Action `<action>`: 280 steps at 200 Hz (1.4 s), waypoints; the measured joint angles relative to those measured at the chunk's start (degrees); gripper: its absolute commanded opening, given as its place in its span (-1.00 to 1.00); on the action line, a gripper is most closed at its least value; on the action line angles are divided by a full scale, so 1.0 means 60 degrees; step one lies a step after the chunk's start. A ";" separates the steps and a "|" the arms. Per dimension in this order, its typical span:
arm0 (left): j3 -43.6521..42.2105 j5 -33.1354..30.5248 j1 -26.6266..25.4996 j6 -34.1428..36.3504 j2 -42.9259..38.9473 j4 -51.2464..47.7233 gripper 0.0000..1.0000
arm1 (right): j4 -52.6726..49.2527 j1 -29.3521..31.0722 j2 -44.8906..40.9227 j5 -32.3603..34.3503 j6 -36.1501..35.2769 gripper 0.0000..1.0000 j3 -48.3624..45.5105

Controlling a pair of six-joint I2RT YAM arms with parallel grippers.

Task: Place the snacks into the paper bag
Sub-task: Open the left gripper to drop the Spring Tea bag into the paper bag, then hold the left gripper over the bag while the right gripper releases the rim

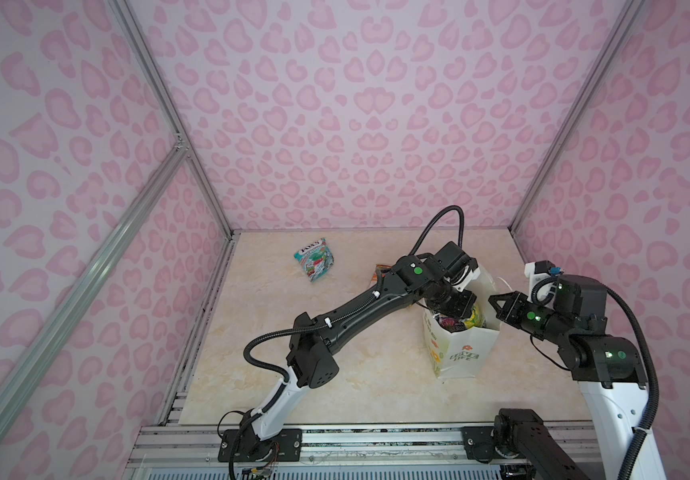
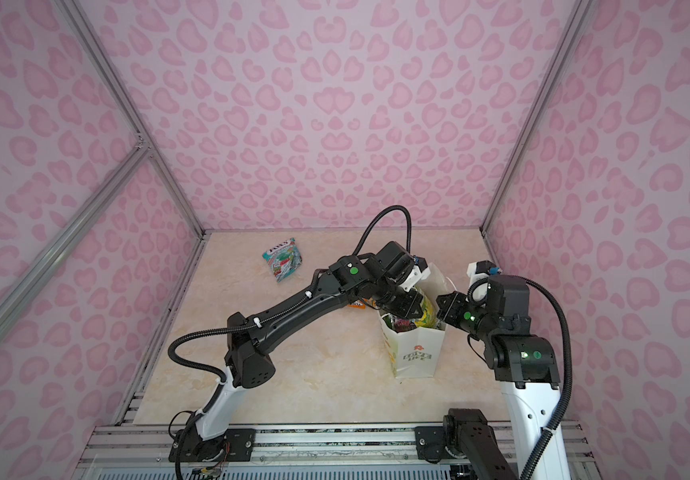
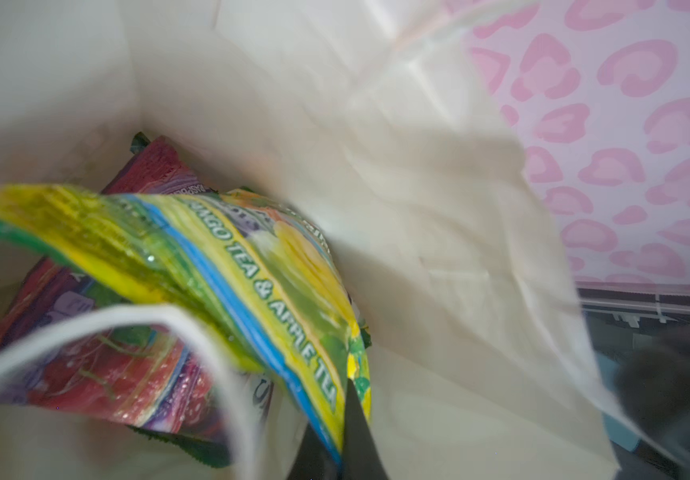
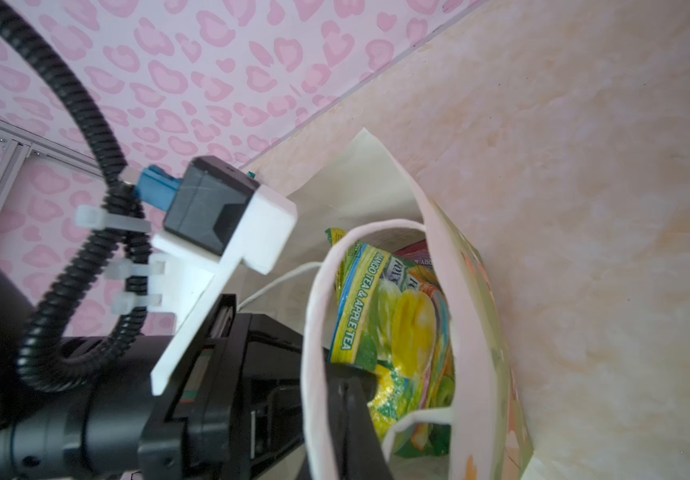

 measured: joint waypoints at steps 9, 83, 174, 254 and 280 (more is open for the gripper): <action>0.0000 0.0011 0.0000 -0.0004 0.0080 0.0000 -0.47 | 0.0000 -0.0004 -0.0007 0.0004 0.0018 -1.00 0.0000; 0.0000 0.0171 -0.0007 -0.0120 -0.0306 0.0055 0.42 | -0.0004 -0.0004 -0.0138 0.0106 -0.0007 -1.00 -0.0102; -0.0324 0.0397 -0.0047 -0.0645 -0.3034 0.0816 0.65 | 0.0066 -0.0015 -0.0204 0.0106 -0.0040 -1.00 -0.0237; -0.1574 -0.1089 0.0277 -0.0255 -0.4703 0.0583 0.96 | -0.0011 -0.0025 -0.0229 0.0259 -0.0149 -1.00 -0.0029; -0.1570 -0.1107 0.0168 -0.0215 -0.4113 -0.0040 0.94 | -0.0004 -0.0029 -0.0186 0.0255 -0.0149 -1.00 0.0029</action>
